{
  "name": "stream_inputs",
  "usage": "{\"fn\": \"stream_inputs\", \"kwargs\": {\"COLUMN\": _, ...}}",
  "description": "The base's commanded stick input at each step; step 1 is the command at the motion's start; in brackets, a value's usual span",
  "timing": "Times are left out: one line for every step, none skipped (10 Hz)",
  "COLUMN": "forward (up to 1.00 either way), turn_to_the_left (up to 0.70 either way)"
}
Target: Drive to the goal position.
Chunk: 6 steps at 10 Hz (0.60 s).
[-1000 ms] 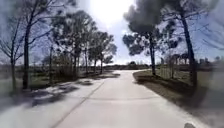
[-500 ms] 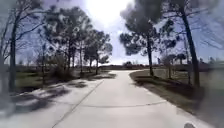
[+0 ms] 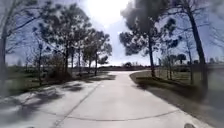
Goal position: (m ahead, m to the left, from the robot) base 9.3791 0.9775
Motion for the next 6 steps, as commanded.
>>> {"fn": "stream_inputs", "kwargs": {"forward": 0.7, "turn_to_the_left": 0.0}}
{"fn": "stream_inputs", "kwargs": {"forward": 0.7, "turn_to_the_left": 0.0}}
{"fn": "stream_inputs", "kwargs": {"forward": 0.7, "turn_to_the_left": 0.0}}
{"fn": "stream_inputs", "kwargs": {"forward": 0.7, "turn_to_the_left": 0.0}}
{"fn": "stream_inputs", "kwargs": {"forward": 0.7, "turn_to_the_left": -0.02}}
{"fn": "stream_inputs", "kwargs": {"forward": 0.7, "turn_to_the_left": -0.35}}
